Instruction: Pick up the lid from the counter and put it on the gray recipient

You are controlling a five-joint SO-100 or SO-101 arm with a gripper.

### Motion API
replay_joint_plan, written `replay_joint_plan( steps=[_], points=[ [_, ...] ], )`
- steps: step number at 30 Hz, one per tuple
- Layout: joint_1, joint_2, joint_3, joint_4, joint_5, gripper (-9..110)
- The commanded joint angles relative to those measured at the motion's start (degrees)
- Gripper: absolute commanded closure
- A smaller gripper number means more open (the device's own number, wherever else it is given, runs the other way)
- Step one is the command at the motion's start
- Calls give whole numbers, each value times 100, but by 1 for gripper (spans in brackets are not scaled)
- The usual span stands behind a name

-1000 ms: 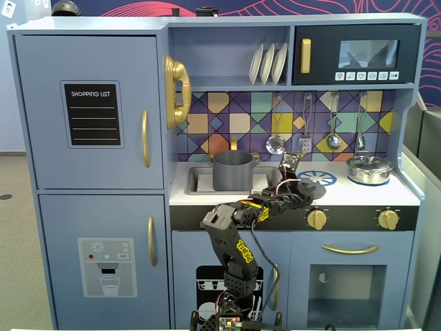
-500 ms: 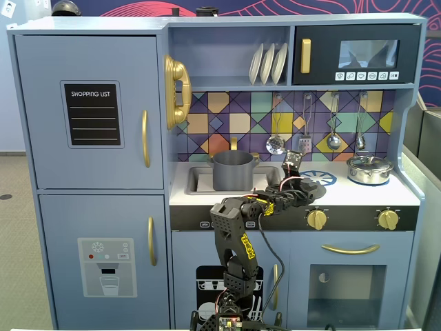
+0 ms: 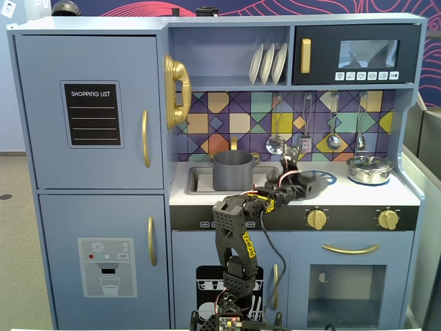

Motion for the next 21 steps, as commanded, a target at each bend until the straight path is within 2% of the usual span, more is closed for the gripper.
replay_joint_plan(
  steps=[1, 7, 15, 21],
  points=[
    [-149, 281, -861, 202, -88, 101],
    [-545, 914, -1503, 1274, 53, 102],
    [-1564, 1459, -2065, 2136, 9, 102],
    [-2312, 1890, -1872, 2821, 185, 102]
  ],
)
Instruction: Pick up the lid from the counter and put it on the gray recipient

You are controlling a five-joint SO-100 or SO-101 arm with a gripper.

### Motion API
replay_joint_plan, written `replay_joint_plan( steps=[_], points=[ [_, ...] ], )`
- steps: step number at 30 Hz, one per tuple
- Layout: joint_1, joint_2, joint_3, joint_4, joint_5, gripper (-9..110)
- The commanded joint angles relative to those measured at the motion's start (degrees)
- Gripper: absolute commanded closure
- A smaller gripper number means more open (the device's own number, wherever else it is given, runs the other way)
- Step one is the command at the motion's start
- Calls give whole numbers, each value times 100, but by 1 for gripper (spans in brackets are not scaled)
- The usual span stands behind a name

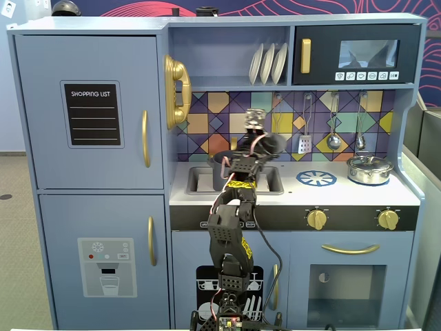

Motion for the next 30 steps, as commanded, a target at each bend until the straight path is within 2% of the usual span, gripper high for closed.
replay_joint_plan(
  steps=[1, 15, 30],
  points=[
    [-448, 580, -220, 299, 193, 102],
    [-1266, 352, 193, 316, 193, 102],
    [-1318, -404, 167, -220, 88, 102]
  ],
)
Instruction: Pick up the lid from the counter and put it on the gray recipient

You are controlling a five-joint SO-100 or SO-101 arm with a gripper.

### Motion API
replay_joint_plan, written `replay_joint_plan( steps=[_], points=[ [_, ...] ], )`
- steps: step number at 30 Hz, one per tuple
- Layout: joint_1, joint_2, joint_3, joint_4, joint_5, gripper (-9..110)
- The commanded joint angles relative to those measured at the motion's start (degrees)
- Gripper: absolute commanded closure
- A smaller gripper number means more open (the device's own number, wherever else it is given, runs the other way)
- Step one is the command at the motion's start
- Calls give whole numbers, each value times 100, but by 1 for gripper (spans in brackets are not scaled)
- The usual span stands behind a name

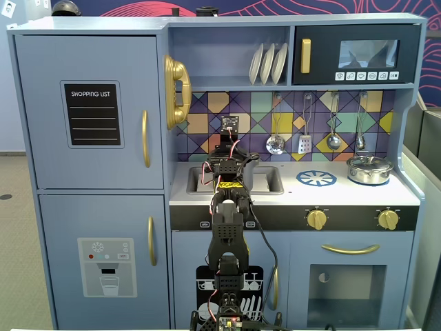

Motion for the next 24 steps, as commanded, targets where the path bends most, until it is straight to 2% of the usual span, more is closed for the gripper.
replay_joint_plan(
  steps=[1, 22, 23, 24],
  points=[
    [18, 18, -176, -237, -70, 102],
    [281, 483, -79, 264, -431, 102],
    [281, 527, -79, 352, -483, 100],
    [290, 571, -62, 404, -466, 92]
  ],
)
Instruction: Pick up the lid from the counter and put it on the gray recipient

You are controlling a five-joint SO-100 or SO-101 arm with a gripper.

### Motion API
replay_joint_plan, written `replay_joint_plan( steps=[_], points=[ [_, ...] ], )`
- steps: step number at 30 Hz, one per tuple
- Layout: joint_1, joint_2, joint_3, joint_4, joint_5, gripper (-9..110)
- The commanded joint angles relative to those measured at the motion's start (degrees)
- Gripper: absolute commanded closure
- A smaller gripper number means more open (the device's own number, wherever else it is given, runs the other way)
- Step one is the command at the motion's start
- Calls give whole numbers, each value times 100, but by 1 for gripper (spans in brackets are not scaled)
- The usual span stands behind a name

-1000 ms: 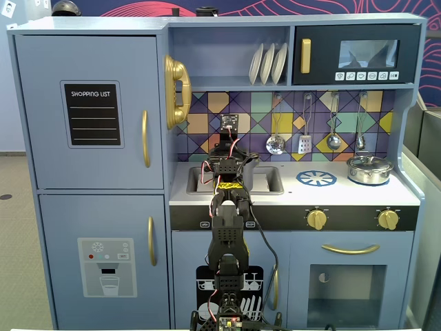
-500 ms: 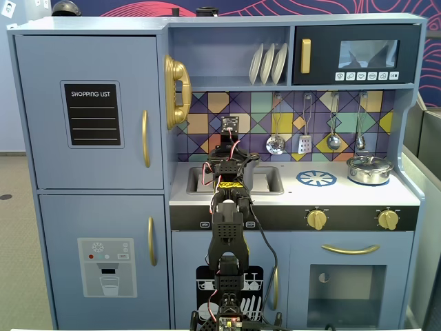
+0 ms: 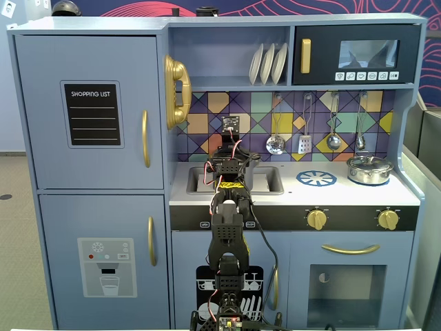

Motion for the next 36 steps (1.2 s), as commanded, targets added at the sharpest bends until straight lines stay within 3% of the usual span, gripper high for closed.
replay_joint_plan(
  steps=[1, 3, 10, 14, 18, 26, 36],
  points=[
    [132, 475, -62, 202, -70, 86],
    [79, 624, -70, 404, -70, 80],
    [18, 1925, -53, 1951, -237, 81],
    [88, 3243, 334, 3577, -141, 86],
    [158, 4544, 1318, 5071, 79, 99],
    [255, 5994, 4078, 5027, 896, 101],
    [-369, 6583, 5827, 6372, 1301, 101]
  ],
)
